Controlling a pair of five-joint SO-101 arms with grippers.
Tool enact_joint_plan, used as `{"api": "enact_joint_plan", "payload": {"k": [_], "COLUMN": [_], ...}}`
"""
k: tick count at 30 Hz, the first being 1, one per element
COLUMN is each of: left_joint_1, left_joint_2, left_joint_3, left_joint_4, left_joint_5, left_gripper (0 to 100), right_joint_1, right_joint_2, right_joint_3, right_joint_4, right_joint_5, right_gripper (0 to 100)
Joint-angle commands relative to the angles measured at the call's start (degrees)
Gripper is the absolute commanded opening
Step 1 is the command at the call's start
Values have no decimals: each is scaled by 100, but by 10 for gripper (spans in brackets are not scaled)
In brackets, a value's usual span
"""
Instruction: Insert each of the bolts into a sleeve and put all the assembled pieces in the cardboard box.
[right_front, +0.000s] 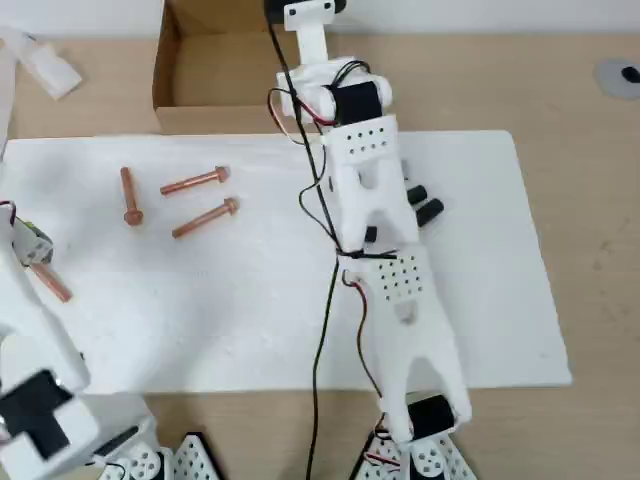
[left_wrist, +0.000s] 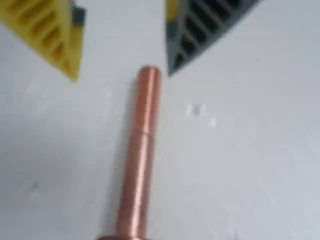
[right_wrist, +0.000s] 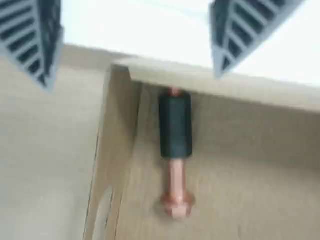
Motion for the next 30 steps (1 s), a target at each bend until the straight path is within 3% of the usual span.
{"api": "enact_joint_plan", "payload": {"k": [1, 13, 30], "left_joint_1": [-26, -70, -237], "left_joint_2": [435, 1675, 2044], "left_joint_3": [-369, -1468, -1530], "left_joint_4": [-193, -202, -818], "left_joint_5": [97, 132, -149], "left_gripper": [127, 126, 125], "right_joint_1": [75, 75, 75], "right_joint_2": [-523, -523, -523], "right_joint_3": [-295, -295, -295], "right_joint_4": [132, 422, 404], "right_joint_5": [18, 9, 18], "right_gripper": [246, 246, 245]}}
